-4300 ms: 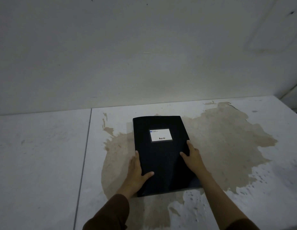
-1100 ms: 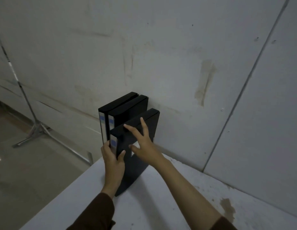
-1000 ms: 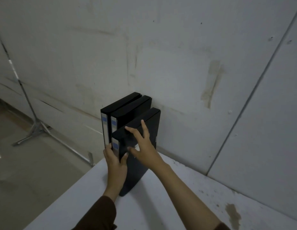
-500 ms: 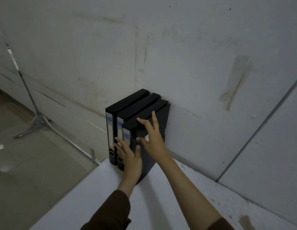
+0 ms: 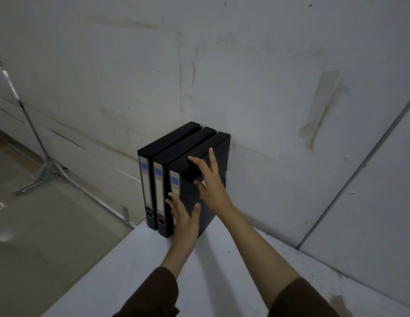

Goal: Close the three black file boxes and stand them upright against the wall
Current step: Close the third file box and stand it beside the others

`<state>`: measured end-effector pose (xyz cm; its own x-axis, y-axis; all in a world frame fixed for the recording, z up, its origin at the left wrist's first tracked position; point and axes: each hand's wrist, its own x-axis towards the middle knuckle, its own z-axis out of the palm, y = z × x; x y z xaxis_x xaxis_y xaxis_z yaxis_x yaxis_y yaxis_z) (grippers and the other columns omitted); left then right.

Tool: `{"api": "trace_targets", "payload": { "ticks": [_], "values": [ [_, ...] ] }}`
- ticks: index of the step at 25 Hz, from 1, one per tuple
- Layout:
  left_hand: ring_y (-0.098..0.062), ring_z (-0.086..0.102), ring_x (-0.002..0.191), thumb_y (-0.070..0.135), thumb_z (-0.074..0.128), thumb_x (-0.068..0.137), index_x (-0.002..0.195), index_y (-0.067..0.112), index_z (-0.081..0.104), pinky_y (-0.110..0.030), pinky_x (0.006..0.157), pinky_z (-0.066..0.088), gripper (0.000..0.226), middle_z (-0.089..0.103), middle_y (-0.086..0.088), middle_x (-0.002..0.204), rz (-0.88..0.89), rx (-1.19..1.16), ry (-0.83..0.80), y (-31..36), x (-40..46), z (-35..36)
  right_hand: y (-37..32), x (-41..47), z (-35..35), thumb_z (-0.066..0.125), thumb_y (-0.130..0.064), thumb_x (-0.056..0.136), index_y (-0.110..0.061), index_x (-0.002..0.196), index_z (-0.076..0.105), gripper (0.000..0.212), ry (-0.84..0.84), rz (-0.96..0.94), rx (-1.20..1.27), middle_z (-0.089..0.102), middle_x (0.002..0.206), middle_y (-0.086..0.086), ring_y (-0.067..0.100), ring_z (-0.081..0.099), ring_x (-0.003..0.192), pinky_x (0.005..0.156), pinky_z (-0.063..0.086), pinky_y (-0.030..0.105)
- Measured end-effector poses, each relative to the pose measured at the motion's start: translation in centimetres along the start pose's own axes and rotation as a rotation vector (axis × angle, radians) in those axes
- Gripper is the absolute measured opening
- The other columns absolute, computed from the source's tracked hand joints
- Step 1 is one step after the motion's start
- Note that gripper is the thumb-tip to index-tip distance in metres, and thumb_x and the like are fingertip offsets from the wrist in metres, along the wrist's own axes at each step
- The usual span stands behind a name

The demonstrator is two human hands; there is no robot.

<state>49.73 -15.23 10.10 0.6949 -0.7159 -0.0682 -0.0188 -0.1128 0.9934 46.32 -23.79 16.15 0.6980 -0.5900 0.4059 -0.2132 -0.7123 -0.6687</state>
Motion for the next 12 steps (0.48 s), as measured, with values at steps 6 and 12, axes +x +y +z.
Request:
{"api": "trace_targets", "payload": {
  "ticks": [6,12],
  "values": [
    [-0.016,-0.016,0.145,0.034,0.04,0.096,0.141,0.03,-0.024,-0.042,0.119,-0.001,0.078,-0.027,0.004,0.155,0.037,0.029,0.024,0.2,0.1,-0.2,-0.3,0.6,0.5,0.049,0.013,0.084,-0.023,0.127,0.048,0.056,0.066,0.027,-0.044,0.0,0.159,0.005,0.011,0.052,0.092,0.054,0.04,0.007],
    [-0.01,-0.014,0.144,0.028,0.041,0.096,0.144,0.028,-0.018,-0.033,0.116,-0.002,0.076,-0.025,0.006,0.156,0.143,0.063,0.006,1.3,-0.6,-0.6,-0.7,-0.3,-0.1,0.053,0.005,0.087,-0.027,0.138,0.038,0.062,0.037,0.032,0.015,-0.008,0.158,0.008,0.011,0.027,0.118,0.075,0.037,0.01]
  ]
}}
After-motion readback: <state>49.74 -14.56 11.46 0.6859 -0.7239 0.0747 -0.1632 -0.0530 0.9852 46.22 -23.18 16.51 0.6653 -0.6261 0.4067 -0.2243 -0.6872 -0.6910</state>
